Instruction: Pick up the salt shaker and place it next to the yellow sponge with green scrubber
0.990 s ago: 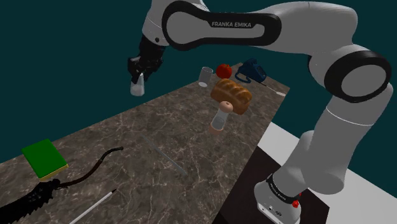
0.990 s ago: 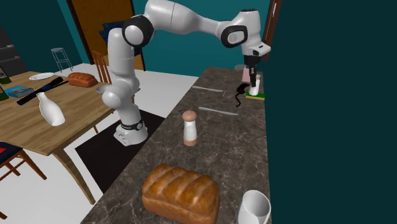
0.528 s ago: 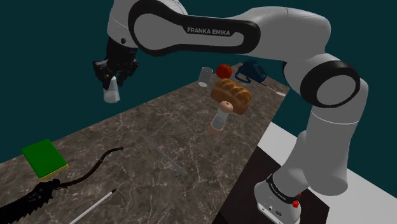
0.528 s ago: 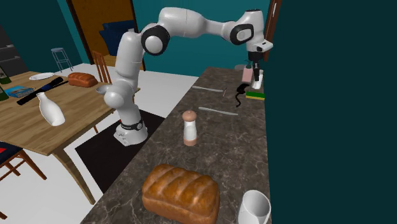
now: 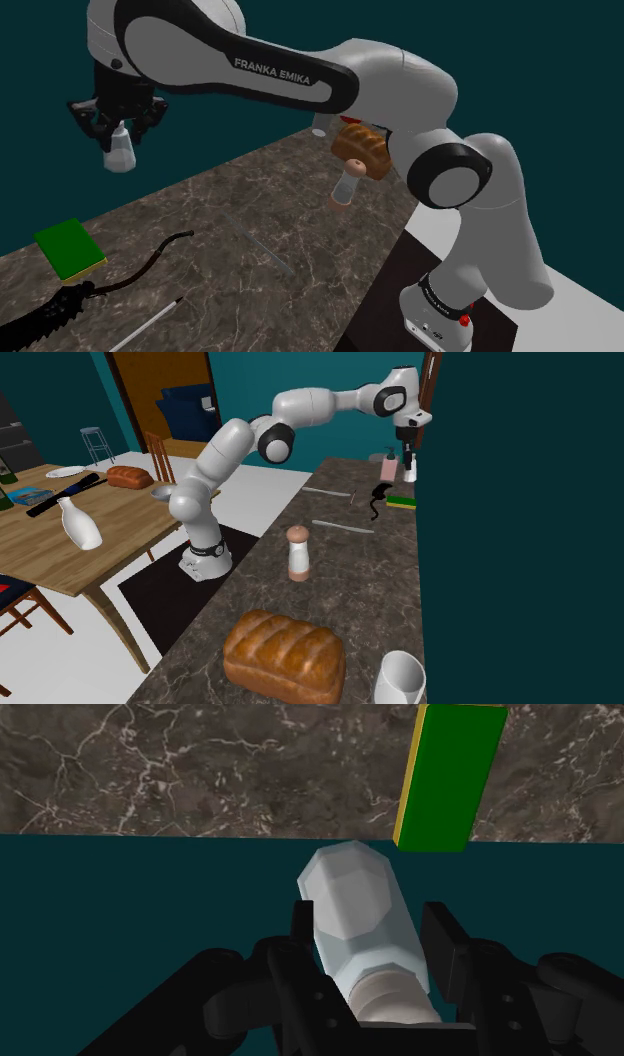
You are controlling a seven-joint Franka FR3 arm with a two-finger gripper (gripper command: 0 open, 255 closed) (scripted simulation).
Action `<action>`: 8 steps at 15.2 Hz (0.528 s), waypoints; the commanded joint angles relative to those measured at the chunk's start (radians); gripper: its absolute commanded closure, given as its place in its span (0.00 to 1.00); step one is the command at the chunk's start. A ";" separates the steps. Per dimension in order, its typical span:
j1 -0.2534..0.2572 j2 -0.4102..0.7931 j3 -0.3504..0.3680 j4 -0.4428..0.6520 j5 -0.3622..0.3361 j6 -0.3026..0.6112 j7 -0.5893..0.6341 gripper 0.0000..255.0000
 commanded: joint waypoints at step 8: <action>-0.011 -0.038 0.001 -0.188 -0.003 0.148 0.021 1.00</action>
